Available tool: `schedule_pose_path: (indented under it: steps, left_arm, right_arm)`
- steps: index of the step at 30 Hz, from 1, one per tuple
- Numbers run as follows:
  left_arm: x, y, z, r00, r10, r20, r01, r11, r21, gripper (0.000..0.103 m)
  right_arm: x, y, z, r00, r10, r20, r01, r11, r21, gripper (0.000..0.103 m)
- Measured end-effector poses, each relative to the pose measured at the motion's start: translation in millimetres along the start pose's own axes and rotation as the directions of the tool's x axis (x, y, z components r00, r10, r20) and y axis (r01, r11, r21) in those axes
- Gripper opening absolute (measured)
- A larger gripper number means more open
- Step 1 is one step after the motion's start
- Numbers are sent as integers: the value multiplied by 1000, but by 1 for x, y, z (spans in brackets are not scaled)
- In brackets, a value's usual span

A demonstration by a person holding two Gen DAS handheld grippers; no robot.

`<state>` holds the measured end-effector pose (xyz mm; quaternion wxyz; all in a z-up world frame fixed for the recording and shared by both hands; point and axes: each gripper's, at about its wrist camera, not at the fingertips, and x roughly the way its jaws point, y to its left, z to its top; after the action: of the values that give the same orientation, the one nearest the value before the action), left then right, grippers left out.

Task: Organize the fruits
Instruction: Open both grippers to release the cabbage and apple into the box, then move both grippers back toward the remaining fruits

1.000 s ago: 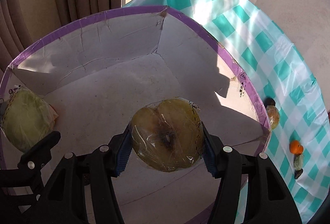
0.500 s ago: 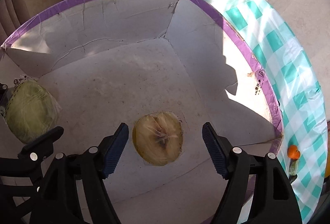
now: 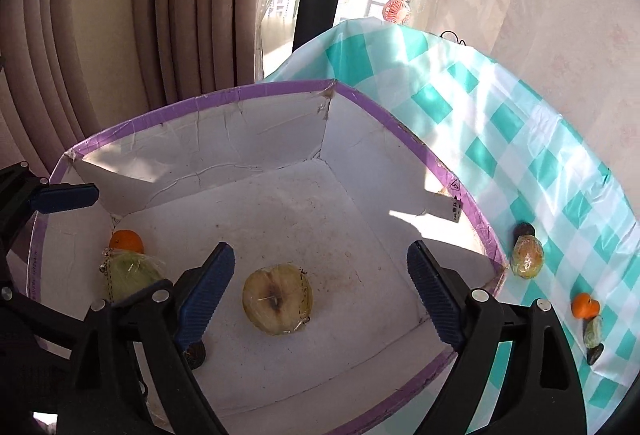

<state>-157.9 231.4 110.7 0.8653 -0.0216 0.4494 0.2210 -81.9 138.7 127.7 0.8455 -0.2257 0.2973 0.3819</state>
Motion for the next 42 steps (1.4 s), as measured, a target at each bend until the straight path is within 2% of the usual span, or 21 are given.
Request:
schedule_pose_path:
  steps: [3,6,9,12,14,16,18,20,22,24,26,28,30,32,34,37,39,42]
  left_arm:
    - [-25,-11,5,992,48,113,-50,999,7,101]
    - [-49,-29,10,974,63,218,-66,998,8,101]
    - [-68,-51,12,955,43,294,-54,998,30,101]
    - [-84,-84,10,920,20,391,-54,996,76,101]
    - [-92,-114,6,884,9,468,-76,989,126,101]
    - [-96,-143,0,855,-13,519,-95,979,181,101]
    - [-95,-171,-4,841,-57,538,-86,968,236,101]
    - [-86,-199,-4,846,-115,521,-43,958,283,101]
    - [-71,-223,-2,863,-192,467,43,949,311,101]
    - [-49,-246,4,881,-269,389,150,939,310,101]
    - [-25,-269,14,890,-344,300,254,920,299,101]
    - [0,-292,24,879,-421,225,350,889,294,101]
    - [23,-315,34,867,-463,182,404,869,287,101]
    - [44,-337,43,859,-490,147,440,854,277,101]
    - [63,-354,52,852,-511,115,470,843,260,101]
    - [87,-371,66,841,-535,80,509,832,219,101]
    - [100,-382,78,835,-548,54,531,827,182,101]
    - [113,-393,93,820,-570,46,560,817,141,101]
  right_arm:
    - [-27,-18,-4,995,-8,99,2,998,59,87]
    - [-49,-46,-14,986,-13,165,-8,992,126,88]
    - [-68,-74,-31,977,-51,208,8,980,201,88]
    - [-84,-105,-56,965,-123,233,52,956,290,88]
    - [-91,-124,-75,956,-188,227,104,936,337,88]
    - [-93,-144,-97,942,-262,210,169,911,376,88]
    - [-94,-164,-120,922,-342,181,245,877,412,88]
    - [-91,-188,-144,903,-409,128,312,833,457,88]
    - [-81,-218,-168,891,-451,42,370,777,509,88]
    - [-70,-250,-191,881,-471,-53,413,710,570,88]
    - [-65,-280,-213,874,-474,-109,429,646,631,88]
    - [-58,-308,-228,863,-478,-161,452,589,670,88]
    - [-51,-332,-239,858,-473,-201,467,555,688,88]
    - [-39,-354,-244,859,-446,-251,485,550,680,88]
    - [-26,-369,-243,858,-424,-290,502,573,648,88]
    - [-12,-382,-236,838,-449,-311,541,608,580,88]
    - [-4,-391,-233,838,-449,-309,542,624,563,88]
    - [2,-406,-232,840,-445,-311,538,610,581,87]
